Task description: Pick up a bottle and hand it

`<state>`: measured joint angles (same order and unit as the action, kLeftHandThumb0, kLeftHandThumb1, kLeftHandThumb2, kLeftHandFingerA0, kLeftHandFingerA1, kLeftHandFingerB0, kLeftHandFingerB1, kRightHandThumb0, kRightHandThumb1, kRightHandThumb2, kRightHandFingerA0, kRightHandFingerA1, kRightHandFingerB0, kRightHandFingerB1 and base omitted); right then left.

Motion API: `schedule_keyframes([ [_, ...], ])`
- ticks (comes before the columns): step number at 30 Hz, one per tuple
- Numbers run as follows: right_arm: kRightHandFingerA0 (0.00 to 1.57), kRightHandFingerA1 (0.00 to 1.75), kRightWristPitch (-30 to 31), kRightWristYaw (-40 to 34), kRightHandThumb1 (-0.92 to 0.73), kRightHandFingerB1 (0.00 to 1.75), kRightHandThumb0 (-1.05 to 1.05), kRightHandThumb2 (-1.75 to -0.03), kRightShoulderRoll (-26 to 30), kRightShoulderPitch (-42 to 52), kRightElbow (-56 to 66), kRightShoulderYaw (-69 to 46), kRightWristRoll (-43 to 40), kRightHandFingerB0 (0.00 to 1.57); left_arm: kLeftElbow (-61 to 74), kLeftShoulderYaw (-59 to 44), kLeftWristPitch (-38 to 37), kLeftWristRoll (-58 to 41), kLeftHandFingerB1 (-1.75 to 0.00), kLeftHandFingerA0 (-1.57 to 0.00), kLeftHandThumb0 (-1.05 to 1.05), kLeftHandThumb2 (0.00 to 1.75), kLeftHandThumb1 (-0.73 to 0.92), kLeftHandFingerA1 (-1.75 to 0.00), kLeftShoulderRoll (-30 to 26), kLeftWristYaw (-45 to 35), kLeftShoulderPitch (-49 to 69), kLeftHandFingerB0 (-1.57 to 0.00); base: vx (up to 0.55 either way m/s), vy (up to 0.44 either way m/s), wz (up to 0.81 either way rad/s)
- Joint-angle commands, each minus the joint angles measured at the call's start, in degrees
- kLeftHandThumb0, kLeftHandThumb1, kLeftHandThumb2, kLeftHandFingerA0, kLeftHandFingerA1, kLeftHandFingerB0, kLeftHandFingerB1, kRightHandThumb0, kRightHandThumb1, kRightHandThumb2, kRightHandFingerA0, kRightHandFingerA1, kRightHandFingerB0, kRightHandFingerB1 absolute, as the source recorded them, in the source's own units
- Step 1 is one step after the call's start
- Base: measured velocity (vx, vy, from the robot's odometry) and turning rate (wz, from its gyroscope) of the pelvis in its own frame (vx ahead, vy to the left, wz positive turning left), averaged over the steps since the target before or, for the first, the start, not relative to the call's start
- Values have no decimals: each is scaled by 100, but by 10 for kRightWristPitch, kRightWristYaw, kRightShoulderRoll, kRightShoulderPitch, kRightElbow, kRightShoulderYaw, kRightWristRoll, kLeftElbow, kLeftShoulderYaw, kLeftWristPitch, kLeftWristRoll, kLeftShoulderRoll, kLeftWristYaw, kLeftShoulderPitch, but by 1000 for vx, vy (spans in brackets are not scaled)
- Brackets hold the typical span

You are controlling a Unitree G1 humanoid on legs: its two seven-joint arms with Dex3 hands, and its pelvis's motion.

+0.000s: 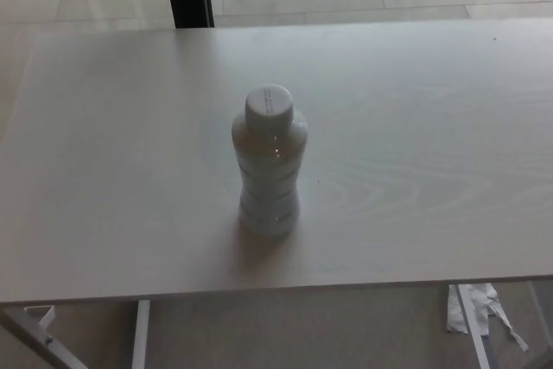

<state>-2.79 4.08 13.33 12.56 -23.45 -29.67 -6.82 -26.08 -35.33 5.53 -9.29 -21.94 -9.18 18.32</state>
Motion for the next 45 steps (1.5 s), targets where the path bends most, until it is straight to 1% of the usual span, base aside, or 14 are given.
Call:
schedule_keyframes([
  [1, 44, 111, 2, 8, -32, 92, -102, -100, -8, -5, 83, -97, -143, 31, 108, -123, 74, -135, -60, -88, -67, 81, 40, -75, -15, 10, 2, -51, 0, 0, 0],
  [7, 46, 110, 3, 19, -34, 91, -100, -99, -11, -13, 85, -104, -140, 30, 210, -186, 72, -132, -70, -82, -66, 94, 48, -79, -19, 71, -38, -84, 0, 0, 0],
  [8, 47, 111, 4, 20, -40, 91, -101, -102, -11, -12, 88, -103, -137, 29, 238, -192, 92, -139, -55, -85, -69, 60, 60, -71, -26, 79, -57, -83, 0, 0, 0],
  [10, 47, 111, 6, 20, -40, 91, -102, -103, -11, -11, 91, -103, -136, 28, 276, -190, 113, -140, -61, -85, -76, 93, 48, -74, -35, 83, -77, -75, 0, 0, 0],
  [11, 46, 110, 7, 21, -40, 90, -100, -102, -10, -11, 90, -103, -137, 28, 291, -186, 121, -140, -51, -87, -75, 58, 55, -67, -40, 84, -87, -74, 0, 0, 0],
  [13, 49, 112, 4, 24, -40, 91, -102, -102, -6, -13, 81, -103, -134, 28, 279, -158, 122, -147, -50, -76, -85, 79, 35, -65, -70, 37, -126, -53, 0, 0, 0],
  [15, 45, 110, 12, 19, -41, 91, -100, -103, -8, -13, 91, -101, -136, 28, 272, -130, 119, -148, -46, -86, -85, 58, 48, -59, -88, 2, -148, -53, 0, 0, 0],
  [16, 46, 111, 12, 19, -40, 91, -100, -102, -7, -14, 90, -101, -137, 29, 281, -122, 127, -151, -53, -80, -91, 78, 35, -59, -94, -6, -149, -44, 0, 0, 0],
  [18, 48, 113, 13, 15, -44, 93, -104, -105, -7, -16, 88, -101, -138, 29, 367, -27, 169, -149, -33, -19, -83, 56, 52, -45, -117, -40, -170, -22, 0, 0, 0],
  [23, 41, 110, 22, 11, -37, 90, -105, -102, -8, -12, 97, -96, -138, 24, 398, 69, 176, -127, -26, -4, -77, 57, 54, -34, -124, -56, -198, -10, 0, 0, 0],
  [24, 42, 111, 17, 15, -36, 91, -105, -102, -8, -16, 90, -96, -141, 26, 402, 106, 180, -119, -18, -2, -83, 88, 49, -23, -116, -57, -214, -10, 0, 0, 0],
  [31, 48, 111, 22, 12, -34, 90, -100, -100, -5, -14, 96, -93, -137, 28, 382, 233, 159, -65, -10, 0, -86, 88, 48, -24, -95, -53, -260, 0, 0, 0, 0],
  [32, 48, 112, 21, 12, -34, 91, -101, -100, -5, -14, 96, -93, -138, 29, 381, 241, 160, -65, -19, 0, -80, 57, 53, -23, -95, -54, -263, 0, 0, 0, 0],
  [45, 43, 111, 21, 15, -30, 91, -105, -99, -2, -23, 87, -90, -143, 26, 398, 365, 211, -35, -21, 0, -85, 66, 41, -32, -69, -53, -284, 0, 0, 0, 0],
])
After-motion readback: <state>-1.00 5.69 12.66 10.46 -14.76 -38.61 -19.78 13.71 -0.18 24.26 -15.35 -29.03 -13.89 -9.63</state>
